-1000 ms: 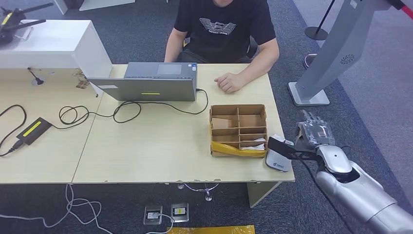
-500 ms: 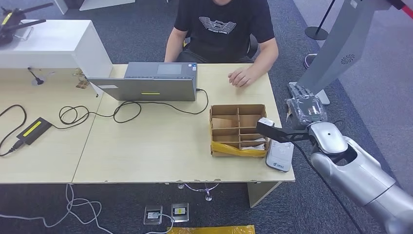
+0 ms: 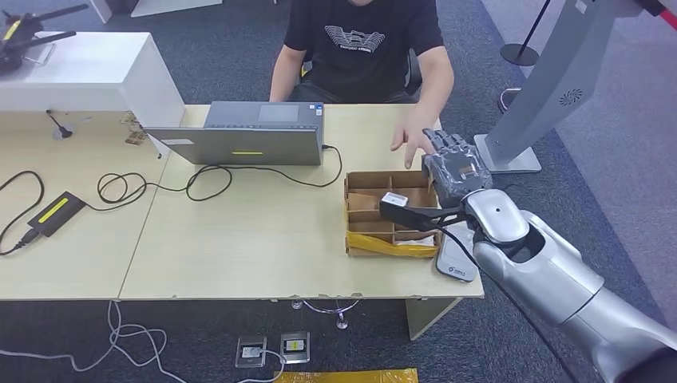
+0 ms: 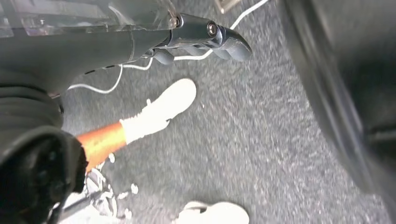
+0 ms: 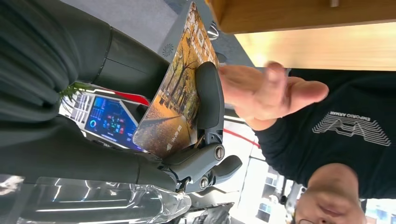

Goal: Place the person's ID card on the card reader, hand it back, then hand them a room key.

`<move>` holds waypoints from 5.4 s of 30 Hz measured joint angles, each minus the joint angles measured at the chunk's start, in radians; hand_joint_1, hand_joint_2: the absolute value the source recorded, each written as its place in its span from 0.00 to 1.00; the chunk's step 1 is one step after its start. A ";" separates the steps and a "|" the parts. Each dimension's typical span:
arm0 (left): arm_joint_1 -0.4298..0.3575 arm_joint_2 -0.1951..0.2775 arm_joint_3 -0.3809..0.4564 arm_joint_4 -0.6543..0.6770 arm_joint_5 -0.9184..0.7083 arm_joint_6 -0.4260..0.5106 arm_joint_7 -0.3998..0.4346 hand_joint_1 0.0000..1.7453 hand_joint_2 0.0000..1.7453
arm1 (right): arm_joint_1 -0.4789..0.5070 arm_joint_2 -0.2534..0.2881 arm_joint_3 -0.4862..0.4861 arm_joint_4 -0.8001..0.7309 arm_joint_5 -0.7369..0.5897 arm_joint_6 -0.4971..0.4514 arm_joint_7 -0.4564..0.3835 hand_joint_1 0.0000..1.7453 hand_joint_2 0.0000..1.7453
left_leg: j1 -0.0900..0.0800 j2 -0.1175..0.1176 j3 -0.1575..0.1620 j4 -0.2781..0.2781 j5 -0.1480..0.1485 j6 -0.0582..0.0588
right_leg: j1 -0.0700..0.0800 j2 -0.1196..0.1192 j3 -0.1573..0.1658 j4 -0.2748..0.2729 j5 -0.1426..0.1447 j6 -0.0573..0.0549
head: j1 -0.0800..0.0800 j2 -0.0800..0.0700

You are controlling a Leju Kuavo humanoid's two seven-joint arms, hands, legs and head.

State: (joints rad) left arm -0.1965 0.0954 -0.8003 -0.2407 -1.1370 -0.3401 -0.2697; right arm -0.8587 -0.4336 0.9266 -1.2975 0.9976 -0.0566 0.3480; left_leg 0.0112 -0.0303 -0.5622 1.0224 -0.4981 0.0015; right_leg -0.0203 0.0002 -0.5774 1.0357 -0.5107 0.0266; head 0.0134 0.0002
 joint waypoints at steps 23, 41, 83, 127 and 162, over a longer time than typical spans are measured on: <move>-0.011 -0.017 0.049 0.010 0.169 -0.091 0.269 0.00 0.00 | 0.097 0.014 -0.122 0.010 0.102 0.046 0.008 0.00 1.00 | 0.000 0.001 0.002 0.000 0.000 0.000 | 0.000 0.002 0.000 -0.001 0.000 0.000 | 0.000 0.000; -0.008 -0.022 0.076 0.010 0.173 -0.034 0.274 0.00 0.00 | 0.133 0.039 -0.181 0.010 0.178 0.025 -0.022 0.00 1.00 | 0.000 0.001 0.002 0.000 0.000 0.000 | 0.000 0.002 0.000 -0.001 0.000 0.000 | 0.000 0.000; 0.069 -0.007 0.108 0.019 0.257 0.064 0.262 0.00 0.00 | 0.368 -0.202 -0.305 -0.505 -0.260 0.046 0.234 0.00 1.00 | 0.000 0.003 0.001 0.000 -0.001 -0.001 | 0.001 0.002 0.000 -0.001 0.000 0.000 | 0.000 0.000; 0.051 -0.010 0.088 0.018 0.188 0.057 0.234 0.00 0.00 | 0.399 -0.023 -0.140 -0.325 -0.102 -0.040 0.129 0.00 1.00 | 0.001 0.002 0.002 0.000 -0.001 -0.001 | 0.001 0.002 0.000 -0.001 0.000 0.000 | 0.000 0.000; 0.001 -0.014 -0.009 0.018 0.103 0.012 0.185 0.00 0.00 | 0.399 0.069 -0.142 -0.195 -0.027 -0.062 0.089 0.01 1.00 | 0.001 0.003 0.001 0.000 0.000 -0.001 | 0.001 0.002 0.000 -0.001 0.000 0.000 | 0.000 0.000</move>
State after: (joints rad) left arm -0.1952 0.0814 -0.8095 -0.2228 -1.0344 -0.3277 -0.0851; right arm -0.4599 -0.3645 0.7850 -1.4922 0.9710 -0.1190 0.4365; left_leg 0.0118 -0.0277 -0.5607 1.0223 -0.4986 0.0001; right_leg -0.0191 0.0023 -0.5772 1.0347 -0.5105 0.0263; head 0.0135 0.0001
